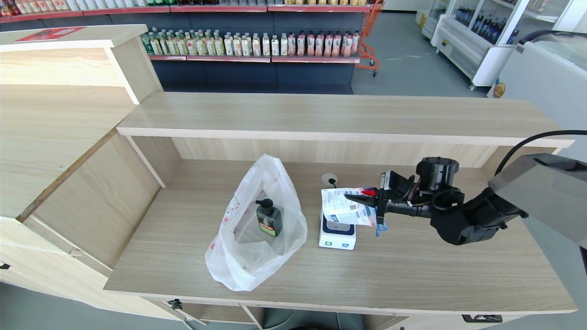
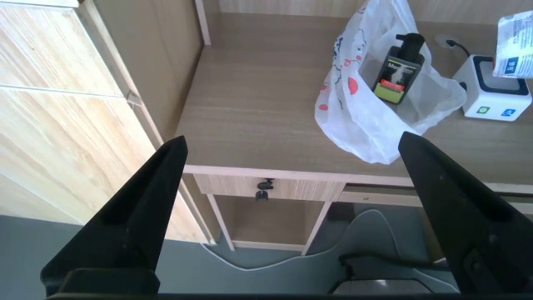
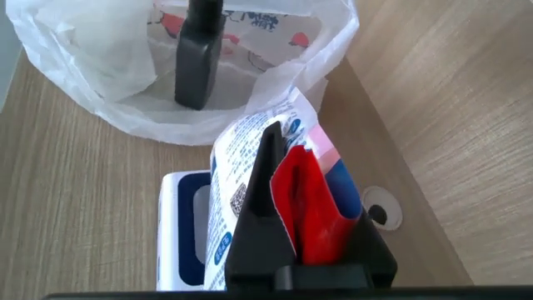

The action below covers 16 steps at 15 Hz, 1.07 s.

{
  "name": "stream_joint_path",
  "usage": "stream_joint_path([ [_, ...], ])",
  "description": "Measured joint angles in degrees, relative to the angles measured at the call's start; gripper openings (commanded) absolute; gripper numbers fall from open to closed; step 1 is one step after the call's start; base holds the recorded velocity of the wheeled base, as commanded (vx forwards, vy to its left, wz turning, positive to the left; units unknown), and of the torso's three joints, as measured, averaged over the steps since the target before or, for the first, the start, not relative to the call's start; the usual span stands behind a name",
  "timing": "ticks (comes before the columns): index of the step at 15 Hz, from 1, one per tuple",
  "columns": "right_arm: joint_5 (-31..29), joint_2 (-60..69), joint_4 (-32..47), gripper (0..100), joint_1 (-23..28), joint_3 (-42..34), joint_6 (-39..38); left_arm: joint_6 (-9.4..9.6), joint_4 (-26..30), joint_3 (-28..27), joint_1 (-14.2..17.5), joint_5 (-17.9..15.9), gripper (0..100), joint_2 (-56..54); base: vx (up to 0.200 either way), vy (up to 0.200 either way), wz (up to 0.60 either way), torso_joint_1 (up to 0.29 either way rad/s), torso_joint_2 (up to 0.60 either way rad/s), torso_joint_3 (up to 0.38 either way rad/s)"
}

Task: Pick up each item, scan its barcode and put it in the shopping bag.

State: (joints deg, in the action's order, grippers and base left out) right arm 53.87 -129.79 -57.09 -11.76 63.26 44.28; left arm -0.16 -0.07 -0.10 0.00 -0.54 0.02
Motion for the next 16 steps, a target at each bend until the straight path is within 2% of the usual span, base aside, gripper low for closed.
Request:
stream_joint_path([
  [2, -7.49, 3.78, 0.13, 0, -0.06, -1.27, -14.99, 0.00, 0.00, 0.00, 0.00, 0.00, 100, 0.00, 0.000, 0.000, 0.00, 0.000, 0.00, 0.000],
  [4, -19.27, 8.35, 1.91, 0, -1.33, -3.04, -32.12, 0.00, 0.00, 0.00, 0.00, 0.00, 100, 0.00, 0.000, 0.000, 0.00, 0.000, 0.00, 0.000],
  [5, -24.34, 10.36, 4.71, 0, -2.06, -3.64, -38.51, 0.00, 0.00, 0.00, 0.00, 0.02, 100, 0.00, 0.000, 0.000, 0.00, 0.000, 0.00, 0.000],
  [7, -29.16, 14.03, 9.03, 0, -3.11, -5.92, -47.73, 0.00, 0.00, 0.00, 0.00, 0.00, 100, 0.00, 0.000, 0.000, 0.00, 0.000, 0.00, 0.000],
  [9, -30.81, 16.48, 9.47, 0, -4.27, -8.83, -53.19, 0.00, 0.00, 0.00, 0.00, 0.00, 100, 0.00, 0.000, 0.000, 0.00, 0.000, 0.00, 0.000],
  [16, -31.12, 19.37, 9.72, 0, -4.90, -10.69, -56.88, 0.00, 0.00, 0.00, 0.00, 0.00, 100, 0.00, 0.000, 0.000, 0.00, 0.000, 0.00, 0.000],
])
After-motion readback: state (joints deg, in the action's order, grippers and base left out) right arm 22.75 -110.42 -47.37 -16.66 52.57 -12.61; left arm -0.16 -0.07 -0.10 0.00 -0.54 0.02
